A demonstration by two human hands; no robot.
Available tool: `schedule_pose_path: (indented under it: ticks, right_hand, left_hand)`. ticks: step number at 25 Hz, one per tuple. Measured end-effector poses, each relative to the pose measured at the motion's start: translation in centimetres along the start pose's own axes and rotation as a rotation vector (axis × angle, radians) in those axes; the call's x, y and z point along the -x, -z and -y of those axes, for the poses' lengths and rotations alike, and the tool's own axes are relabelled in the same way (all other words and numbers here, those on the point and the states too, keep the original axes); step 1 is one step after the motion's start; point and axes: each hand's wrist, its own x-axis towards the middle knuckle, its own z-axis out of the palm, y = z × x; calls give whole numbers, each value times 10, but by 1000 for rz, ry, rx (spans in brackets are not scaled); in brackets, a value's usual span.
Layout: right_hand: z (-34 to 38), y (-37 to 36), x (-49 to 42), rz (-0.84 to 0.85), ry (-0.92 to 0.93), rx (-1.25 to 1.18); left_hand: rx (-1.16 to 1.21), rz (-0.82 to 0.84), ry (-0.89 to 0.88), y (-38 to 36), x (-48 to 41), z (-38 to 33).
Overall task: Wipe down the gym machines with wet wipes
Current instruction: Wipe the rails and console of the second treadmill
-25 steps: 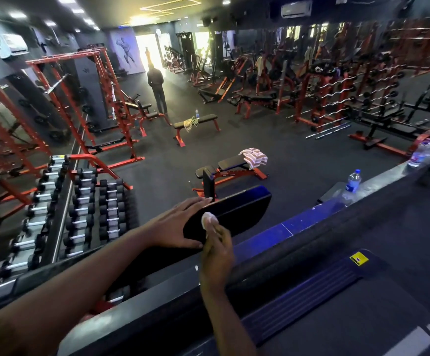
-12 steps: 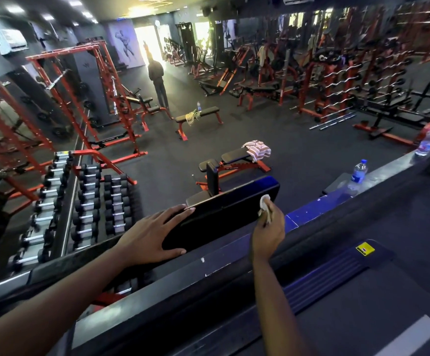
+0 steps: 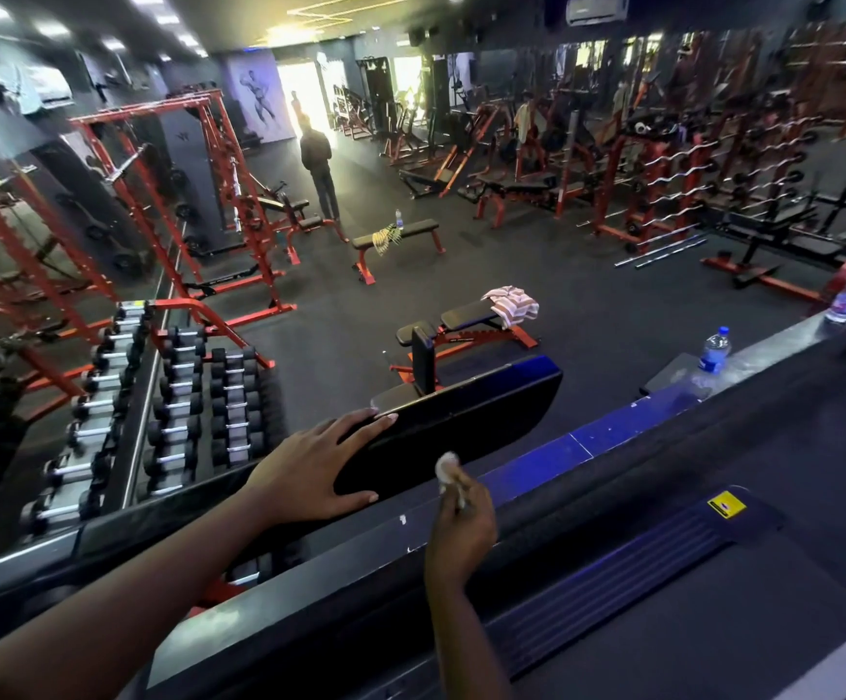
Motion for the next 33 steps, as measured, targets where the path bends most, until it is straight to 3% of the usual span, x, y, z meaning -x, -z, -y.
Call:
schedule_pose_path:
  ticks: [3,7,15,19,22,27,33]
  right_hand:
    - [2,9,-57,-123,-28,-49]
    - [-1,8,-88,-147,18,-3]
    - [-5,-23,-22,-203,-268,-140]
    - [5,-32,30,-59,-322,-156]
    - [14,-17,47,70,-274,-173]
    - [35,10,-32,-132,-160,-111]
    - [55,-10,-38,-92,-9,42]
  left_hand:
    - [-5,-11,-5,1,-1,0]
    - [-8,-12,-5,1,-1,0]
    - [-42,9,12,-1,-2,2]
    - [-28,-5,1,-3,-3,4]
    - [-19,-2,-7,-2,-2,4]
    - [-12,-3,3,-2,-3,3]
    - [43,-20,11,-2,6,8]
